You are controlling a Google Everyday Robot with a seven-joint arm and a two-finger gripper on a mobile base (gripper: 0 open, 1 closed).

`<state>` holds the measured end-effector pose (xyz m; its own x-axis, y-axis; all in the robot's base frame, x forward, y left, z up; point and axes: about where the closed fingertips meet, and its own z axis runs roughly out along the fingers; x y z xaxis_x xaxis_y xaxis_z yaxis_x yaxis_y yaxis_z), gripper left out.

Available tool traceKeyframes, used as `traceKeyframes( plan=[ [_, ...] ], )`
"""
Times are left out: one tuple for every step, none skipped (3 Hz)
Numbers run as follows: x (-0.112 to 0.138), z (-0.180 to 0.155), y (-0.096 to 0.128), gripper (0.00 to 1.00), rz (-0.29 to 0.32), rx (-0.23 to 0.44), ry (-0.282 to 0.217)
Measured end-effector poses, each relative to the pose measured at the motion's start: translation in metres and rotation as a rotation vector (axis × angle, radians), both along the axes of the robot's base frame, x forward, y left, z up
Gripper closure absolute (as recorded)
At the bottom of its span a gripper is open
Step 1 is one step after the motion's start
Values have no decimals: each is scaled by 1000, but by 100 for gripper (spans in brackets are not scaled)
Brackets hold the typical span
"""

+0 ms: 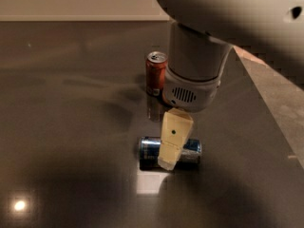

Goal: Place redbull can upright

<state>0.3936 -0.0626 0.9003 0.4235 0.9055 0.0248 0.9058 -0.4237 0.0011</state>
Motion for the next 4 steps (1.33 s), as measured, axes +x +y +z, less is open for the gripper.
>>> traceKeyframes(
  plan=[
    [-16,-10,-17,0,51,-2,10],
    [-23,-23,-31,0,63,-3,23],
    [-20,-37,-41,0,57,-1,22],
    [-15,-49,-42,0,50,6,13]
  ],
)
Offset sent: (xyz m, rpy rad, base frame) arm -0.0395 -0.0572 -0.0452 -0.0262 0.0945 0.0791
